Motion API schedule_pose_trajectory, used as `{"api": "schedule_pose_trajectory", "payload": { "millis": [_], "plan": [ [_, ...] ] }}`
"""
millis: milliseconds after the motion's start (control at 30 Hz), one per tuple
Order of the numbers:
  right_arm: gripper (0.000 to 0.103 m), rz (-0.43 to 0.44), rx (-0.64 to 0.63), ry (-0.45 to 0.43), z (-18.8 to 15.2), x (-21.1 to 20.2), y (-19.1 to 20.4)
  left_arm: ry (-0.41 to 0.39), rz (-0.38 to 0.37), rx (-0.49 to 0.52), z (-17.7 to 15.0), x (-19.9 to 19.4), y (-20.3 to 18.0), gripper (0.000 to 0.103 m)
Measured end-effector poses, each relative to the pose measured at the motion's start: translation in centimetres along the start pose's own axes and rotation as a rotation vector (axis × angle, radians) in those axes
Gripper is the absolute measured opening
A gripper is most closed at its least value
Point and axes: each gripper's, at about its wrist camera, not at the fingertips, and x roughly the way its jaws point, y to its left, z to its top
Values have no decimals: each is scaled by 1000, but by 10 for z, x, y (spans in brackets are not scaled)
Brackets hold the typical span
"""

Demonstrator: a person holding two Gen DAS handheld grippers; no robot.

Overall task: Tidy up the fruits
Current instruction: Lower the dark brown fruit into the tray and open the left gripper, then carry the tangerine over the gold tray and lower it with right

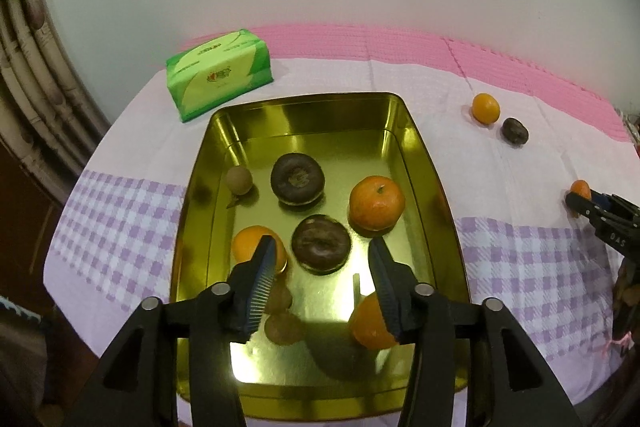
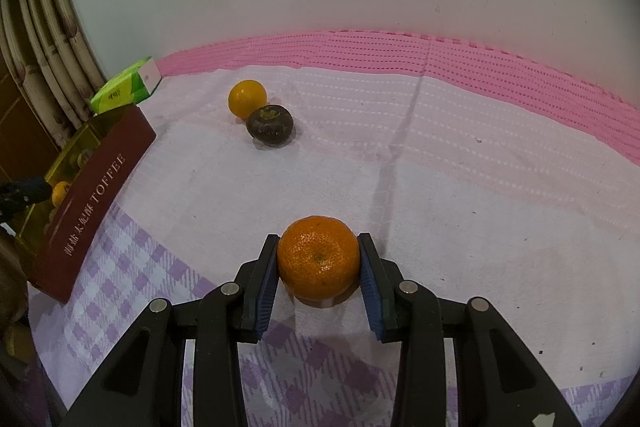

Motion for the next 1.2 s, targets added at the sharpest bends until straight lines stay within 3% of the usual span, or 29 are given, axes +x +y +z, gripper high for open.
{"api": "schedule_pose_trajectory", "payload": {
  "millis": [467, 600, 833, 1200],
  "plan": [
    [35, 136, 48, -12, -5, -30, 37, 11, 48, -93, -10, -31, 12, 61],
    [35, 195, 7, -23, 5, -39, 67, -3, 60, -152, -18, -47, 27, 63],
    [35, 285, -116, -38, 33, -43, 136, -29, 122, -151, -28, -57, 37, 68],
    [35, 333, -225, -12, 77, -10, 212, -58, 173, -130, -28, -53, 45, 73]
  ]
}}
